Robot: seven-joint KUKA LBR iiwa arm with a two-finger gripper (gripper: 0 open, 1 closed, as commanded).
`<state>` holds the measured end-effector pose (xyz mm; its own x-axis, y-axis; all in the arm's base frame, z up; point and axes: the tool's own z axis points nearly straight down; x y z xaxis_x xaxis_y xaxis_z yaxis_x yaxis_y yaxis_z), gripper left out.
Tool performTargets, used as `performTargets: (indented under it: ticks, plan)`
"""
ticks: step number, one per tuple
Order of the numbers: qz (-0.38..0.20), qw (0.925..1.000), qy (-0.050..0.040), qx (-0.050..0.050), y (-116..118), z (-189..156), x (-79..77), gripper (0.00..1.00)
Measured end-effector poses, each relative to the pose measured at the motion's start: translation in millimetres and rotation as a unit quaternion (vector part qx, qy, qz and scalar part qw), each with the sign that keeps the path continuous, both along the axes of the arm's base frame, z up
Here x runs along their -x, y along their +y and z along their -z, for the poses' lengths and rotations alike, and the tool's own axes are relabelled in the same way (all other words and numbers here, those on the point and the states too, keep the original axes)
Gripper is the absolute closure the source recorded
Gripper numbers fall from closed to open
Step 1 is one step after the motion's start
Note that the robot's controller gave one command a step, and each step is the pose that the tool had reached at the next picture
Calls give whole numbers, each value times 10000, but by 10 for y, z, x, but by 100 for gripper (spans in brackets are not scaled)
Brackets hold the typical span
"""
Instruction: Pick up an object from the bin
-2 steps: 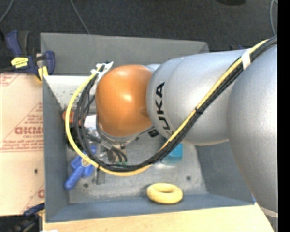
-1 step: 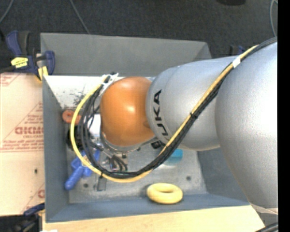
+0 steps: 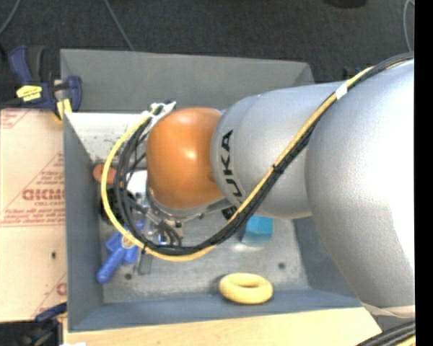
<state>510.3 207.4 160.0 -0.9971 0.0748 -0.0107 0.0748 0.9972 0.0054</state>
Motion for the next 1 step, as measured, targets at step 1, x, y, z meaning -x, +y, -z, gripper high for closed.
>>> performTargets:
  ticks: [1]
  plan:
    - [-1599, 9871, 9, 18, 37, 240, 106, 0]
